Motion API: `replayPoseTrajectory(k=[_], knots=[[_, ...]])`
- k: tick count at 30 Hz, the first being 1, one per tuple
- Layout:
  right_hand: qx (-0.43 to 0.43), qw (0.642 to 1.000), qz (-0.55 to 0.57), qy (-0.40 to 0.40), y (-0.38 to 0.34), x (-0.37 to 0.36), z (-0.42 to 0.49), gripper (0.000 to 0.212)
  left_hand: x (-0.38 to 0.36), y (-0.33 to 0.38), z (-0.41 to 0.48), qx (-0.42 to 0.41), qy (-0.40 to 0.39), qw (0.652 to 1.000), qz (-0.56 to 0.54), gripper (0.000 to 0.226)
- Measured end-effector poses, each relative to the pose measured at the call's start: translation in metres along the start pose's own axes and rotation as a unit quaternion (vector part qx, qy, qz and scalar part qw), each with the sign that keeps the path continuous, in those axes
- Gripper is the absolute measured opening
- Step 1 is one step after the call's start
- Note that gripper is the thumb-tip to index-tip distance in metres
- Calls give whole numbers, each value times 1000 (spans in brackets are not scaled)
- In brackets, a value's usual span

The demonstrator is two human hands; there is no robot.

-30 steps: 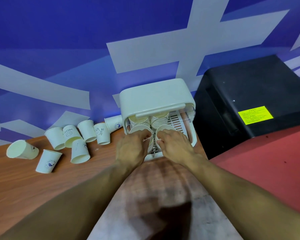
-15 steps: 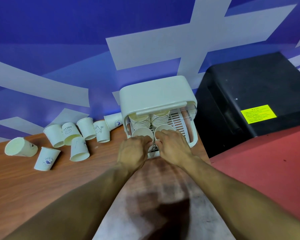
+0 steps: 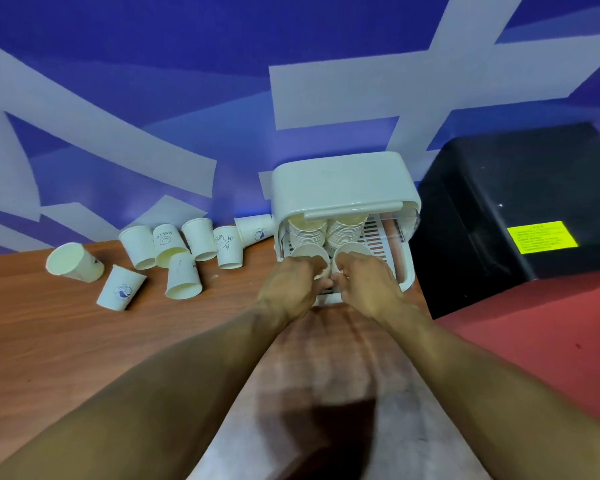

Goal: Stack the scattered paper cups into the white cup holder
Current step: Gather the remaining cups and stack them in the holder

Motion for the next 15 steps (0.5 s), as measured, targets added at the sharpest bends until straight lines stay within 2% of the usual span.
replayPoseTrajectory(k=[2, 6, 11, 15], knots=[[-11, 1000, -23, -11, -3, -1, -1, 8, 9, -4, -13, -15, 39, 999, -34, 27], [-34, 999, -39, 14, -21, 3, -6, 31, 32, -25, -45, 1, 117, 990, -77, 28], [16, 997, -12, 79, -85, 22, -10, 32, 58, -73, -94, 66, 145, 983, -88, 21], [93, 993, -8, 68, -158, 17, -6, 32, 82, -116, -142, 107, 179, 972, -104, 21]])
Point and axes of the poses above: each hand's wrist, its own z-axis towards the middle knuckle, its own x-axis out of the back of the hand, y = z × x, the point moved 5 cm from there along z, towards the middle knuckle, and after that the axes turned 10 degrees about -y, right-handed, at the moved point
